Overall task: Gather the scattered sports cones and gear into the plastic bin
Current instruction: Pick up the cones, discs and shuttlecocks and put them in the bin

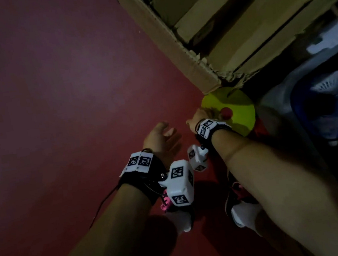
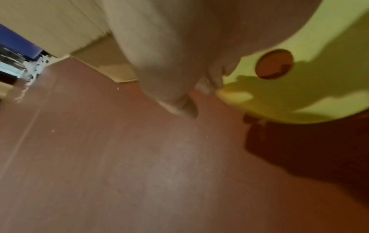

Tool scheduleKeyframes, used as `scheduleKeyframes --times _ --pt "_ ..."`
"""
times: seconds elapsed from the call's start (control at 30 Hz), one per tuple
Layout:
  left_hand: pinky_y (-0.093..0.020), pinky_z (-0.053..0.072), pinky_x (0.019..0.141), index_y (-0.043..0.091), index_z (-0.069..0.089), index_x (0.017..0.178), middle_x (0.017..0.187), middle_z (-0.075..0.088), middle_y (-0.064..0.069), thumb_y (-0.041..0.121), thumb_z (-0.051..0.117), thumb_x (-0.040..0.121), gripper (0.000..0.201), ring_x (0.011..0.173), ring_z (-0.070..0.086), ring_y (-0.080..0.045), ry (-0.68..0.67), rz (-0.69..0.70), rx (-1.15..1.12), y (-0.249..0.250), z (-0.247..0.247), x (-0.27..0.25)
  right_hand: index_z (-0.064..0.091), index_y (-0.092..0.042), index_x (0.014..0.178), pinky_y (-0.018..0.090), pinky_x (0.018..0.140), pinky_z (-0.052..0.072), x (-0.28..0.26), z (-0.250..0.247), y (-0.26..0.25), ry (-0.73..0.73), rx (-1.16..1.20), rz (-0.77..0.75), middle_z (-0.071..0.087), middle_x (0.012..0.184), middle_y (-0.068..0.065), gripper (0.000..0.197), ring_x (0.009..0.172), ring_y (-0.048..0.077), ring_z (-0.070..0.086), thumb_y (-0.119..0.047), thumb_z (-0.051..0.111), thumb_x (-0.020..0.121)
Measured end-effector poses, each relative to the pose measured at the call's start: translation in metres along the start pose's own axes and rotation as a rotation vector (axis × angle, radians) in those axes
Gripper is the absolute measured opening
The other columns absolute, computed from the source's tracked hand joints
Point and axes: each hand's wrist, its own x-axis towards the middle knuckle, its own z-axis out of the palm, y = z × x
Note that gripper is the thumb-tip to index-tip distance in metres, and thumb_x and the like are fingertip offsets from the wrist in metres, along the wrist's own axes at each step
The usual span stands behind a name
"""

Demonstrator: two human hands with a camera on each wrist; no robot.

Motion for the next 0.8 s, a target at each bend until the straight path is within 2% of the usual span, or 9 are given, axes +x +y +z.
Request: scheduleKeyframes --times 0.07,0.17,0.27,0.43,0.5,0.6,0.67,0.77,0.8 --pt "-0.035 0.047 0.068 0.014 0.056 0.091 0.091 0.062 -0.003 0.026 0.053 0.095 0.013 0.085 0.063 -0.019 0.009 -0.004 0.014 0.002 0.001 -0.028 0.059 -0.003 0.084 0.037 0.070 0.047 -0.040 -0.019 0.006 0.091 0.001 -0.025 0.057 0.085 0.018 0.023 0.090 0.035 0.056 -0.024 0.056 0.095" --pt "-0.034 0.046 0.067 0.014 0.056 0.089 0.094 0.062 -0.004 0.025 0.052 0.096 0.013 0.083 0.063 -0.020 0.009 0.019 0.037 0.002 0.009 -0.095 0.063 -0.008 0.112 0.039 0.079 0.049 -0.122 -0.059 0.020 0.265 0.047 -0.059 0.060 0.112 0.020 0.024 0.104 0.041 0.057 -0.018 0.059 0.091" --pt "-0.033 0.049 0.070 0.010 0.059 0.098 0.095 0.065 -0.006 0.022 0.055 0.095 0.013 0.083 0.064 -0.020 -0.032 0.065 0.138 0.002 0.022 -0.202 0.056 -0.019 0.079 0.031 0.059 0.037 -0.233 -0.119 0.028 0.452 0.199 -0.014 0.059 0.084 0.010 0.011 0.079 0.034 0.058 -0.010 0.058 0.085" --pt "-0.037 0.051 0.081 0.012 0.062 0.105 0.099 0.066 -0.009 0.020 0.058 0.093 0.015 0.088 0.066 -0.024 -0.076 0.225 0.217 0.015 0.021 -0.356 0.051 -0.016 0.080 0.032 0.066 0.037 -0.389 -0.215 0.051 0.635 0.339 0.061 0.062 0.087 0.015 0.011 0.079 0.033 0.055 -0.007 0.055 0.080" --pt "-0.037 0.049 0.079 0.013 0.062 0.102 0.095 0.065 -0.009 0.020 0.058 0.093 0.012 0.087 0.065 -0.025 -0.081 0.259 0.193 0.020 0.013 -0.408 0.060 -0.012 0.088 0.034 0.077 0.043 -0.432 -0.249 0.059 0.587 0.281 0.092 0.065 0.101 0.019 0.006 0.095 0.037 0.059 -0.011 0.054 0.088" --pt "-0.037 0.048 0.081 0.013 0.062 0.102 0.085 0.064 -0.006 0.020 0.056 0.095 0.012 0.081 0.064 -0.025 -0.102 0.288 0.121 0.032 -0.009 -0.473 0.064 -0.004 0.115 0.030 0.090 0.044 -0.464 -0.282 0.057 0.299 0.077 0.114 0.061 0.122 0.021 0.025 0.113 0.034 0.056 -0.013 0.052 0.094" --pt "-0.037 0.046 0.082 0.012 0.062 0.098 0.078 0.062 -0.005 0.020 0.055 0.096 0.010 0.078 0.063 -0.024 -0.131 0.331 0.092 0.043 -0.031 -0.509 0.063 -0.004 0.120 0.032 0.095 0.046 -0.475 -0.292 0.041 0.241 0.017 0.139 0.061 0.126 0.018 0.032 0.117 0.032 0.057 -0.019 0.058 0.091" --pt "-0.035 0.045 0.080 0.014 0.060 0.097 0.076 0.060 -0.003 0.020 0.053 0.097 0.010 0.073 0.061 -0.022 -0.134 0.448 0.031 0.064 -0.081 -0.554 0.061 -0.015 0.087 0.031 0.087 0.046 -0.511 -0.286 -0.025 0.199 -0.021 0.051 0.061 0.124 0.013 0.009 0.104 0.029 0.058 -0.024 0.061 0.090" --pt "-0.035 0.046 0.080 0.014 0.060 0.099 0.079 0.061 -0.003 0.021 0.052 0.097 0.011 0.073 0.061 -0.021 -0.114 0.477 0.006 0.070 -0.100 -0.563 0.052 -0.019 0.074 0.028 0.079 0.043 -0.526 -0.278 -0.054 0.194 -0.010 -0.007 0.059 0.117 0.012 0.020 0.096 0.025 0.053 -0.023 0.060 0.092"
